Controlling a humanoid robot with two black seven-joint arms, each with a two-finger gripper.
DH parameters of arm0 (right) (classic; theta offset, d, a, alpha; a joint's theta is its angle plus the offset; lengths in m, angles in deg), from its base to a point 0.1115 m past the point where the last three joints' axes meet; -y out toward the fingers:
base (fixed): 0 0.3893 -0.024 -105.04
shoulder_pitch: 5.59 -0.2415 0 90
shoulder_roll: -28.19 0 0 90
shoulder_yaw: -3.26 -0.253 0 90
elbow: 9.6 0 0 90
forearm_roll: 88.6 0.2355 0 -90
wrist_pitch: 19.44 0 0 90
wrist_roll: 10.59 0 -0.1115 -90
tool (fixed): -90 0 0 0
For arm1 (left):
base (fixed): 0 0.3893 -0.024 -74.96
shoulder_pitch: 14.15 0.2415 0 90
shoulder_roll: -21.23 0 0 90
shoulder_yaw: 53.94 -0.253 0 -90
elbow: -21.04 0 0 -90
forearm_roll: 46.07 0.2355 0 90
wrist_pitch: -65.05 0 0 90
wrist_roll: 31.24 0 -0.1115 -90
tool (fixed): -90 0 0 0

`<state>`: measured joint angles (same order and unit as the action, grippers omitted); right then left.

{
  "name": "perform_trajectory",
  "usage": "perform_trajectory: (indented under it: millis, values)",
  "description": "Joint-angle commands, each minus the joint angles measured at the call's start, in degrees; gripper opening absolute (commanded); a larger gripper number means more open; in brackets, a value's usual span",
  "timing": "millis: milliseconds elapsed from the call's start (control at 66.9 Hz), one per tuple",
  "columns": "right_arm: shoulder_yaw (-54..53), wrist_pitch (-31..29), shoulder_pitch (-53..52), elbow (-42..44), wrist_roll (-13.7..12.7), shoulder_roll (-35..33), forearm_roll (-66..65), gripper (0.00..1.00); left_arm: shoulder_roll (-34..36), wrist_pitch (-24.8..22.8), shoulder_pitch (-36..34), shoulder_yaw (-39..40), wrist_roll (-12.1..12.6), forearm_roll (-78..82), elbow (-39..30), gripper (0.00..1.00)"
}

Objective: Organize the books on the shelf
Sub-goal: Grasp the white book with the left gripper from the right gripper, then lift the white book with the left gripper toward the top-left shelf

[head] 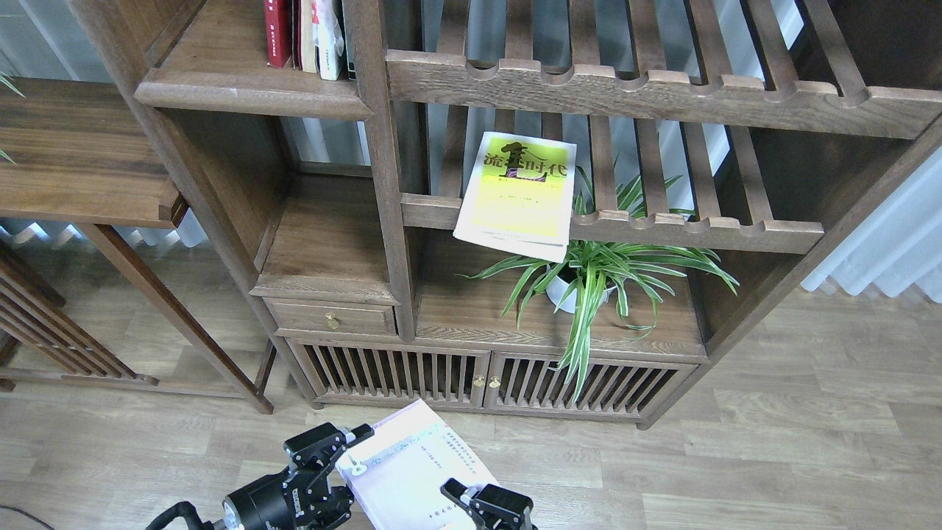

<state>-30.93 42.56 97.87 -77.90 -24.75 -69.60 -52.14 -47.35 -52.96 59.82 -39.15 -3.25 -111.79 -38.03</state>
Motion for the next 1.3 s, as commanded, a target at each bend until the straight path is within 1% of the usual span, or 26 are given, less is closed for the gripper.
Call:
perform_trajectory:
  millis: [0,60,149,254,269,284,329,389,404,448,598,628,643,687,702,747,867,942,956,986,1001,1061,1181,1225,1285]
  values:
    - [0.0,0.0,0.26,0.0,0.01,0.14,-0.6,0.09,-0.15,0.0,-0.14,-0.03,0.0,-0.03,0.01,0.6]
    - [0.0,0.0,0.52,0.0,0.01,0.23,-0.95,0.09,-0.41,0.0,-0.41,-0.12,0.0,0.06,0.01,0.56]
    - [0.0,0.0,0.78,0.09,0.01,0.5,-1.21,0.09,-1.02,0.0,-0.58,-0.12,0.0,0.06,0.01,0.53]
    - [0.0,0.0,1.22,0.09,0.01,0.5,-1.3,0.09,-0.85,0.0,-0.85,-0.91,0.0,-0.12,-0.08,0.46]
    - [-0.08,0.0,1.22,0.09,0.01,0.5,-1.3,0.09,-0.76,0.0,-0.93,-1.34,0.0,-0.29,-0.08,0.42]
    - [-0.09,0.0,1.22,0.09,0.01,0.5,-1.39,0.09,-0.76,0.0,-0.85,-1.35,0.0,-0.38,-0.08,0.41]
    - [-0.09,0.0,1.22,0.0,0.01,0.5,-1.39,0.09,-0.59,0.0,-0.85,-1.61,0.0,-1.08,0.01,0.33]
    - [-0.09,0.0,1.22,0.0,0.01,0.58,-1.39,0.09,-0.5,0.0,-0.76,-1.88,0.0,-2.66,0.01,0.25]
    - [-0.09,0.0,1.22,0.0,0.01,0.5,-1.39,0.09,-0.5,0.0,-0.76,-1.96,0.0,-3.62,0.01,0.21]
    - [-0.09,0.0,1.22,0.09,0.01,0.58,-1.39,0.09,-0.32,0.0,-0.76,-2.23,0.0,-5.47,0.09,0.12]
    - [-0.17,0.0,1.13,0.09,0.01,0.58,-1.48,0.12,0.38,0.0,-1.02,-2.23,0.0,-6.53,0.27,0.09]
    - [-0.26,0.0,0.96,0.09,0.1,0.58,-1.56,0.15,0.73,0.0,-1.2,-2.23,0.0,-6.44,0.27,0.08]
    - [-0.44,0.0,0.79,0.18,0.1,0.58,-1.74,0.19,0.91,0.0,-1.37,-2.23,0.0,-6.44,0.36,0.08]
    - [-0.79,0.0,0.61,0.18,0.1,0.58,-2.18,0.28,1.35,0.0,-1.55,-2.23,0.0,-6.44,0.36,0.08]
    - [-0.88,0.0,0.43,0.18,0.1,0.5,-2.53,0.34,1.61,0.0,-1.64,-2.23,0.0,-6.44,0.27,0.08]
    - [-1.05,0.0,0.26,0.27,0.18,0.41,-3.67,0.44,2.22,0.0,-1.99,-2.23,0.0,-6.44,0.27,0.07]
    - [-1.14,0.0,0.26,0.27,0.27,0.15,-6.4,0.49,3.28,0.0,-2.43,-2.23,0.0,-6.44,0.18,0.06]
    - [-1.23,0.0,0.17,0.35,0.36,0.32,-6.92,0.57,3.54,0.0,-2.69,-2.23,0.0,-6.44,0.18,0.06]
    - [-1.31,0.0,0.17,0.44,0.36,0.32,-7.01,0.63,3.72,0.0,-2.78,-2.23,0.0,-6.44,0.1,0.06]
    - [-1.32,0.0,-0.01,0.53,0.36,0.32,-7.01,0.69,3.98,0.0,-2.87,-2.23,0.0,-6.44,0.09,0.06]
    - [-1.92,0.0,-0.88,0.97,0.53,-0.03,-7.01,0.88,5.03,0.0,-3.04,-2.14,0.0,-6.36,0.01,0.05]
    - [-3.25,0.0,-1.33,1.41,0.71,-0.56,-7.1,0.98,6.18,0.0,-3.66,-2.14,0.0,-5.74,0.01,0.05]
    - [-6.15,0.0,-1.33,3.08,0.89,-0.73,-7.01,0.99,8.29,0.0,-5.06,-1.26,0.0,-1.79,0.62,0.05]
    - [-7.55,0.0,-1.41,3.96,0.89,-0.73,-7.01,0.99,9.96,0.0,-6.21,-0.91,0.0,1.28,1.5,0.05]
    - [-9.22,0.0,-1.76,5.1,0.8,-0.82,-7.01,0.99,13.99,0.0,-7.35,-0.04,0.0,6.02,2.38,0.06]
